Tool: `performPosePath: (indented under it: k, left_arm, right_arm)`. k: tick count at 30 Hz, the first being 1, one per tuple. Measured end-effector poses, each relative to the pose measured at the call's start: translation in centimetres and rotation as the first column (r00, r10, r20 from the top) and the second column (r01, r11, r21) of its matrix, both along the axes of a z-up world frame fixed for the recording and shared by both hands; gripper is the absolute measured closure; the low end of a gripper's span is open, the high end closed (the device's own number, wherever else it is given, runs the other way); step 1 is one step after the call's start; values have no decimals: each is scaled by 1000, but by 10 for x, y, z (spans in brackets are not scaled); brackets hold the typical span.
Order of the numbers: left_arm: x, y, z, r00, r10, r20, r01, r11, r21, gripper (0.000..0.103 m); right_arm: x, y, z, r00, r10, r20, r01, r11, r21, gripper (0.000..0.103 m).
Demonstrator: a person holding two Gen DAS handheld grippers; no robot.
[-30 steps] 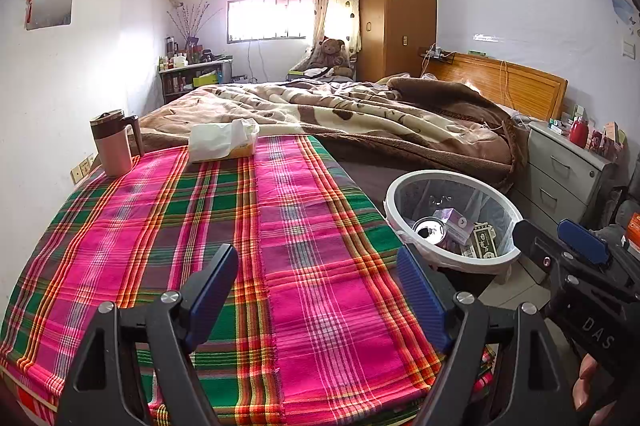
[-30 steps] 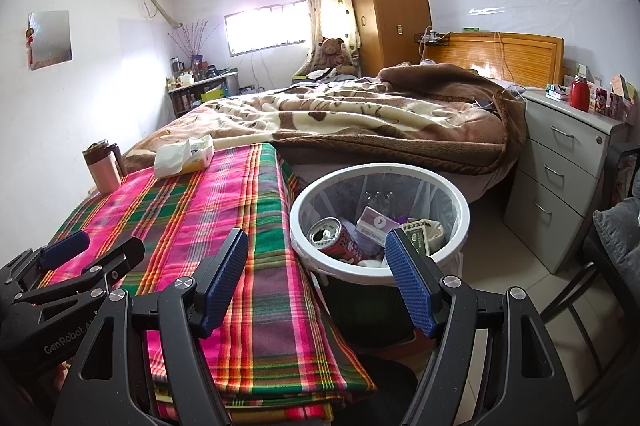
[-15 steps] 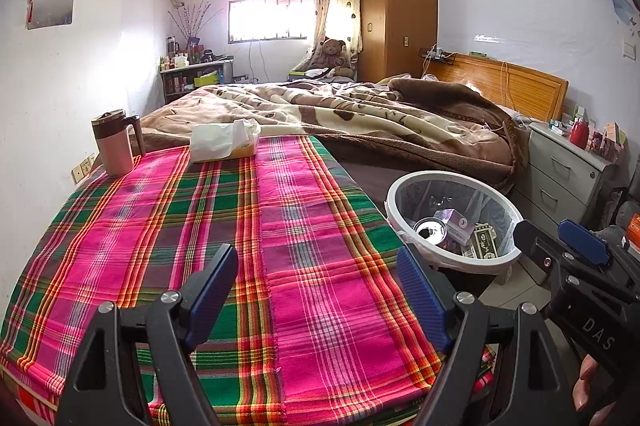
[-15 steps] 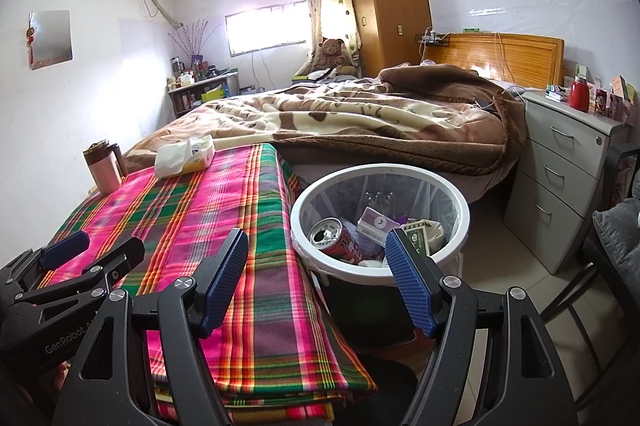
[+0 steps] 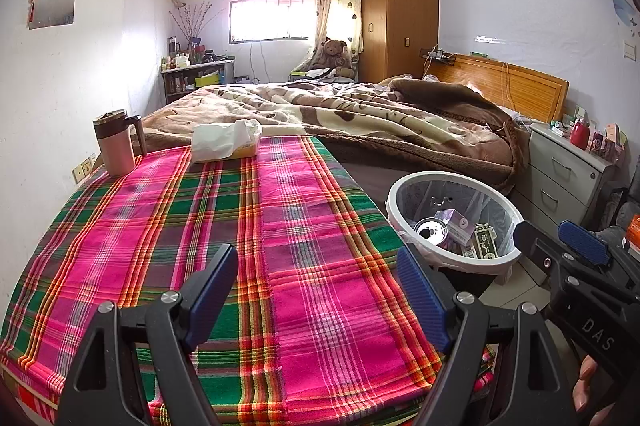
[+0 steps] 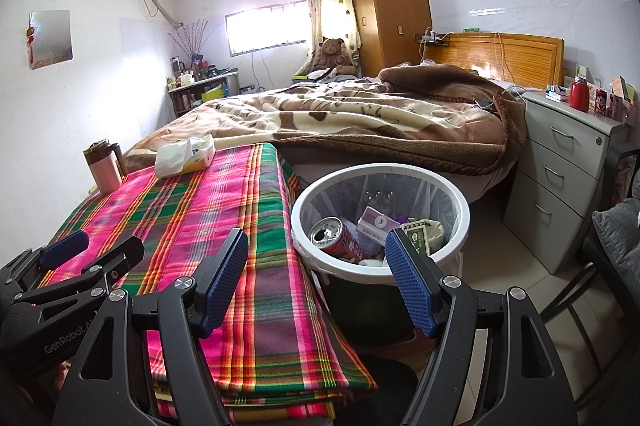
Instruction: Collect trash
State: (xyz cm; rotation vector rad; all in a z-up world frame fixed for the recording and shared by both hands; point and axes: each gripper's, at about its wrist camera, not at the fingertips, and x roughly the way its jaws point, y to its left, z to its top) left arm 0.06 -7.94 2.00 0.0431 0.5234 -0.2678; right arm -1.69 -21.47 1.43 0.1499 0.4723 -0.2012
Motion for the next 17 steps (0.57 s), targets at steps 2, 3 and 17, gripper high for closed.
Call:
performPosePath:
  k: [2, 3, 17]
  left_arm:
    - [0, 0, 0, 1000, 0, 0, 0, 1000, -1, 20]
    - [0, 0, 0, 1000, 0, 1, 0, 1000, -1, 20]
    - [-1, 2, 0, 1000, 5, 1, -5, 1000, -2, 20]
  right_arm:
    - [0, -1, 0, 1000, 0, 0, 0, 1000, 0, 30]
    - [0, 0, 0, 1000, 0, 1, 0, 1000, 0, 30]
    - [0, 1, 0, 1000, -1, 0, 1, 1000, 0, 30]
